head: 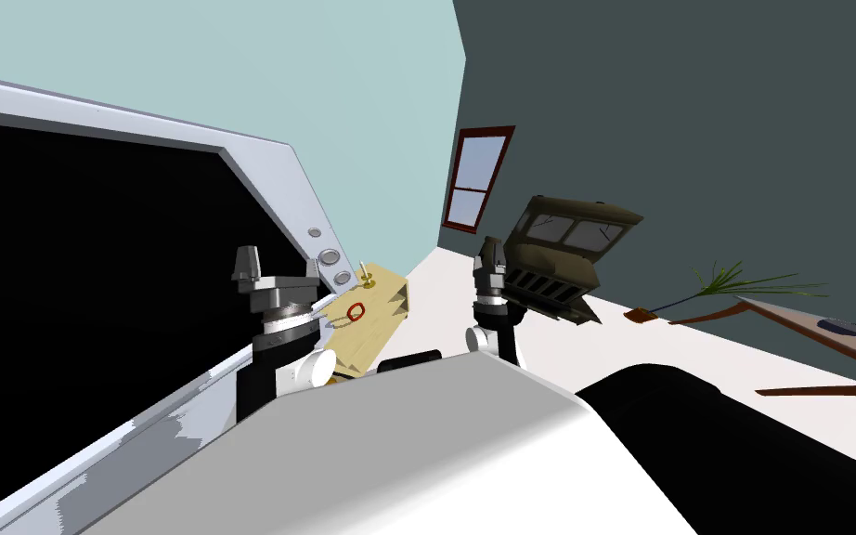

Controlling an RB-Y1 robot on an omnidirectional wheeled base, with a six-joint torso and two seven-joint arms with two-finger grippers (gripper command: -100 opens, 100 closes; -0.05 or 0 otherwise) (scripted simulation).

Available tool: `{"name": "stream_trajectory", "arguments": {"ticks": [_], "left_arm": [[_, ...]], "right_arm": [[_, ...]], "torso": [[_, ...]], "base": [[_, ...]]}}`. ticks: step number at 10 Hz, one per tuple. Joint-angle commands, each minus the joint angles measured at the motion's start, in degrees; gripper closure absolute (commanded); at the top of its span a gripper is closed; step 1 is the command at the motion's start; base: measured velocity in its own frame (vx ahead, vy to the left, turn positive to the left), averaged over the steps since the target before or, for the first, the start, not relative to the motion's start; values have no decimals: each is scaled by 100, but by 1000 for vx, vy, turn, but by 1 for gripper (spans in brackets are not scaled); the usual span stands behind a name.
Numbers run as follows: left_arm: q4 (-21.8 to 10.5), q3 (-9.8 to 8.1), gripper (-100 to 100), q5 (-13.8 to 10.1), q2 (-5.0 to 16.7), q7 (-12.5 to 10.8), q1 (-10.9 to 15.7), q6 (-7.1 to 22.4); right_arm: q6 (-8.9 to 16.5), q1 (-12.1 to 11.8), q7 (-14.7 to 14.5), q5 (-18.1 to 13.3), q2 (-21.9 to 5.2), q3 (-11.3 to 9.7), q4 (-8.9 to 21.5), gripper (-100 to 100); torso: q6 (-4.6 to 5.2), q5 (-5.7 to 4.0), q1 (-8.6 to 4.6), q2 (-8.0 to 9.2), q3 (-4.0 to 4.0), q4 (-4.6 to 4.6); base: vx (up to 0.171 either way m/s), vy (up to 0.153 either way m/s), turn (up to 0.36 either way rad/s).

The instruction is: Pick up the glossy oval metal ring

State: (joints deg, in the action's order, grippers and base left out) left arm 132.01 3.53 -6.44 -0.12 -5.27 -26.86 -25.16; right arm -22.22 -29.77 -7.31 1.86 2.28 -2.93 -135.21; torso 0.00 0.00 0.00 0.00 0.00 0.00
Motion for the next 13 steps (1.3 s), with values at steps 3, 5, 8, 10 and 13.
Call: {"name": "stream_trajectory", "arguments": {"ticks": [3, 5, 8, 10, 13], "left_arm": [[-176, -29, -100, -88, 382, -14, 3, 78], [-458, -80, -100, -228, 640, -36, 5, 202], [-819, -146, -100, -408, 779, -64, 4, 358], [-1084, -195, -100, -536, 827, -83, 0, 471], [-1496, -269, -100, -724, 864, -113, -6, 650]], "right_arm": [[0, 0, 0, 0, 0, 0, 0, 0], [0, 0, 0, 0, 0, 0, 0, 0], [0, 0, 0, 0, 0, 0, 0, 0], [0, 0, 0, 0, 0, 0, 0, 0], [0, 0, 0, 0, 0, 0, 0, 0]], "torso": [[0, 1, 2, -2, -1, 0], [0, 1, 3, -3, -2, -1], [0, 1, 4, -9, -5, -2], [-1, 1, 1, -8, -5, -2], [0, 0, -2, -7, -4, -2]], "base": [[4, 0, 7], [13, 4, 27], [21, 5, 20], [18, -4, 26], [18, -9, 25]]}}
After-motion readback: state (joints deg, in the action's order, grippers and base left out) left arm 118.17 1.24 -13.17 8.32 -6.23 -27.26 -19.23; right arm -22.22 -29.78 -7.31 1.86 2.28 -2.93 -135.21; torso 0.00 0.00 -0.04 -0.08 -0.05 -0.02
